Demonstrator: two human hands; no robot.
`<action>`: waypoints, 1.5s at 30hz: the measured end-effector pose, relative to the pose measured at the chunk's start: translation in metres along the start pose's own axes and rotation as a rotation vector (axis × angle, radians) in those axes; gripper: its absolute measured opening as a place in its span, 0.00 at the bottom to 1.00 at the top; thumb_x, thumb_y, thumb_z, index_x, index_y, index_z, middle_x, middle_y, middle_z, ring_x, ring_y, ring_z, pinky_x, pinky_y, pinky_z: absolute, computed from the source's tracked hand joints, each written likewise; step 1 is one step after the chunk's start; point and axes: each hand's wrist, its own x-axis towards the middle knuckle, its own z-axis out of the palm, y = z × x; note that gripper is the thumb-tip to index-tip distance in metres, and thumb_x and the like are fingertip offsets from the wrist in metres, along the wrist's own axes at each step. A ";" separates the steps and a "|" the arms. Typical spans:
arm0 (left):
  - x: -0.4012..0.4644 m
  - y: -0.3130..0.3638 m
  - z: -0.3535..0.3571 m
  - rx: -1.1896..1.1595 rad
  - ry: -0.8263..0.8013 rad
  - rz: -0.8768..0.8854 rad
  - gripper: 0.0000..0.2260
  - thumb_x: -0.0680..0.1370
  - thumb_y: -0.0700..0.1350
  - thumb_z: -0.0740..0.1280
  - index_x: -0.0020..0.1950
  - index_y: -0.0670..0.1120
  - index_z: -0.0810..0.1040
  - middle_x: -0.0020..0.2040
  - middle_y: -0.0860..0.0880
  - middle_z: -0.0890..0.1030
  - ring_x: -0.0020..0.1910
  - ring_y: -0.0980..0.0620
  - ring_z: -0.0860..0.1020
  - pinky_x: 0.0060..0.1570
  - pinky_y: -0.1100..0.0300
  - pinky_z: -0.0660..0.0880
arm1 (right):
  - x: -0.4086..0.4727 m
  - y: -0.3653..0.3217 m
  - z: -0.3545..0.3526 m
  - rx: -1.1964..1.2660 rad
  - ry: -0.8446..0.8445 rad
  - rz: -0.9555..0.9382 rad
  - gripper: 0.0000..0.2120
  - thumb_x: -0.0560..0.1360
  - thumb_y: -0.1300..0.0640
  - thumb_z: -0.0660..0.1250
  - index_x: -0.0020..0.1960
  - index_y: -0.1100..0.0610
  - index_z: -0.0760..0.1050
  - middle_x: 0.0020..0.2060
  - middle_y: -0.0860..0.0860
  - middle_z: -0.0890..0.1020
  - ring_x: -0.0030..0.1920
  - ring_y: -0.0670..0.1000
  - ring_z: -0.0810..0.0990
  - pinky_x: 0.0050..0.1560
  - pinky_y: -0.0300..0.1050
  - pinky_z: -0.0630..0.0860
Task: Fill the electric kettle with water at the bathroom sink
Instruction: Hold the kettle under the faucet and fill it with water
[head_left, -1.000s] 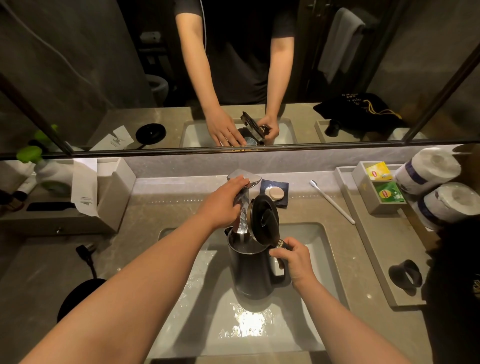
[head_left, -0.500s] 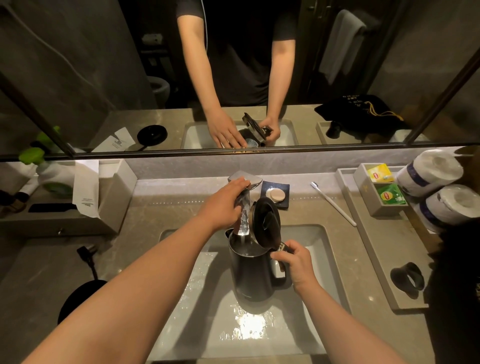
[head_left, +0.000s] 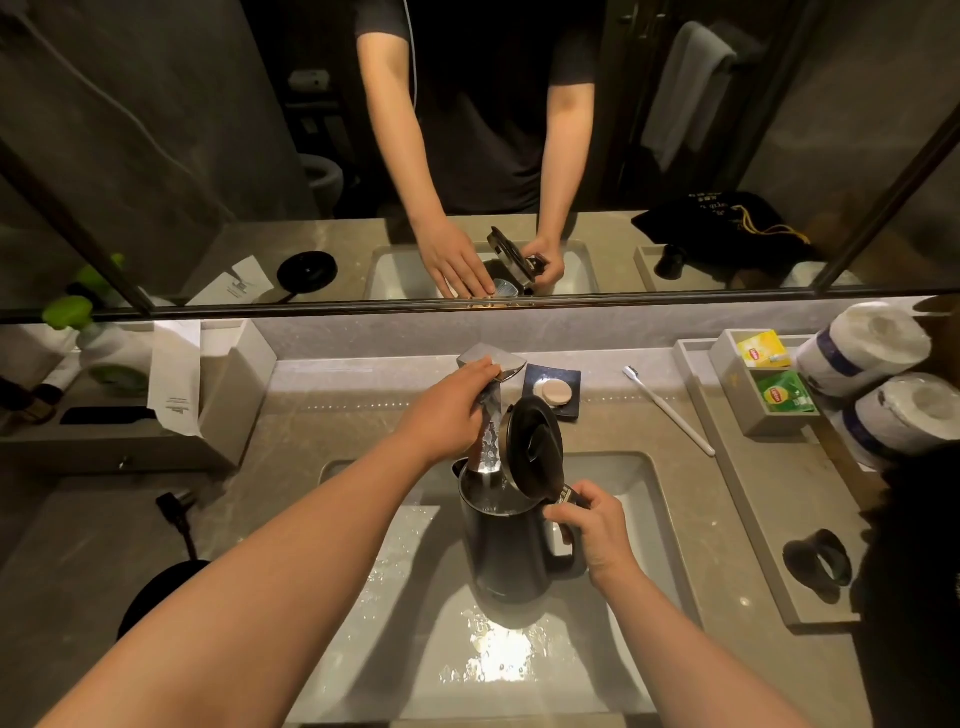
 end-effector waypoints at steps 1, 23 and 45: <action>0.000 0.000 -0.001 -0.003 -0.002 -0.001 0.27 0.76 0.38 0.61 0.74 0.52 0.62 0.75 0.51 0.62 0.72 0.50 0.62 0.66 0.56 0.60 | 0.001 0.000 0.000 0.002 0.000 0.001 0.27 0.53 0.54 0.76 0.38 0.73 0.69 0.26 0.56 0.71 0.25 0.51 0.71 0.26 0.43 0.69; -0.003 0.007 -0.008 -0.095 -0.050 -0.030 0.25 0.76 0.41 0.63 0.72 0.56 0.65 0.75 0.52 0.63 0.70 0.48 0.64 0.66 0.51 0.64 | 0.002 0.000 -0.003 0.005 -0.029 -0.032 0.17 0.53 0.54 0.76 0.32 0.62 0.71 0.22 0.49 0.71 0.24 0.49 0.70 0.24 0.40 0.68; -0.006 0.015 -0.011 -0.094 -0.035 -0.068 0.27 0.75 0.34 0.59 0.72 0.54 0.67 0.74 0.52 0.65 0.71 0.49 0.63 0.68 0.53 0.61 | -0.001 -0.001 -0.003 0.025 -0.036 -0.036 0.16 0.52 0.54 0.76 0.31 0.59 0.71 0.23 0.51 0.71 0.25 0.51 0.70 0.24 0.42 0.69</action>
